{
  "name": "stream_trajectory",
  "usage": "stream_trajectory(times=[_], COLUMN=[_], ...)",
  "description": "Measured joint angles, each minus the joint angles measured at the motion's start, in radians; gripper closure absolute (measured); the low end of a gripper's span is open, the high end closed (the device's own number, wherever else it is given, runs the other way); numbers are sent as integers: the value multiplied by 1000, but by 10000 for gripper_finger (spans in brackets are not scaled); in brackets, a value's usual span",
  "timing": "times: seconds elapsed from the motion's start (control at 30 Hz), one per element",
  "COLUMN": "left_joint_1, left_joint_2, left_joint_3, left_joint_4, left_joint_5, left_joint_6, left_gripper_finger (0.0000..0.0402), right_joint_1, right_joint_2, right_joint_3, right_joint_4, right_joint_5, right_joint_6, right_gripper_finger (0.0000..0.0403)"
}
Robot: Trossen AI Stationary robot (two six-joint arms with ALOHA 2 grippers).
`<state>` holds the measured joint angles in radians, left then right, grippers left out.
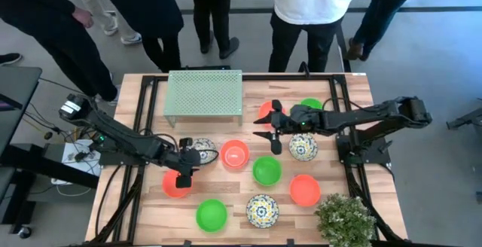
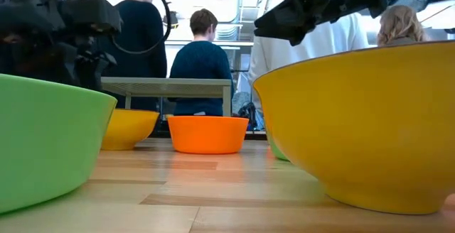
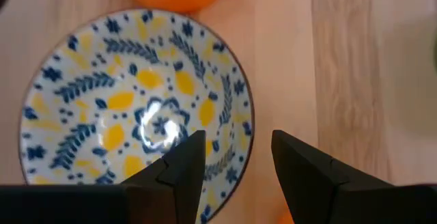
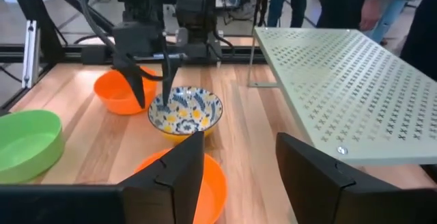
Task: Pick & Place Mini bowls
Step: Put the white patterned bowl on the shelf
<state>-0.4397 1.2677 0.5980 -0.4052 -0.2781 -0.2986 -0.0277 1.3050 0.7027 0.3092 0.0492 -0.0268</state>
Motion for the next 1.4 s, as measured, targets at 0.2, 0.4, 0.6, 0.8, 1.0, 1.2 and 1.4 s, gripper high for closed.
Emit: stream_trajectory(times=[0.2,0.4,0.6,0.8,1.0,1.2,1.4], left_joint_1=[0,0,13,16,7,11,94], left_joint_2=[24,24,21,-13,-82,-158,-194], left_joint_3=[0,-5,-31,-9,65,142,267], left_joint_4=[13,16,29,17,26,15,-149], left_joint_5=[2,-9,-30,-55,-18,-70,-155], left_joint_6=[1,1,6,9,102,301,424], left_gripper_finger=[236,292,369,379,390,388,389], right_joint_1=[-1,-2,-2,-2,-2,-2,-2], right_joint_2=[25,28,28,28,28,28,28], right_joint_3=[25,30,30,30,30,29,29], right_joint_4=[-16,9,21,21,21,21,21], right_joint_5=[0,1,2,2,2,2,2], right_joint_6=[-3,-10,-10,-10,-10,-9,-9], right_gripper_finger=[227,230,230,230,230,230,230])
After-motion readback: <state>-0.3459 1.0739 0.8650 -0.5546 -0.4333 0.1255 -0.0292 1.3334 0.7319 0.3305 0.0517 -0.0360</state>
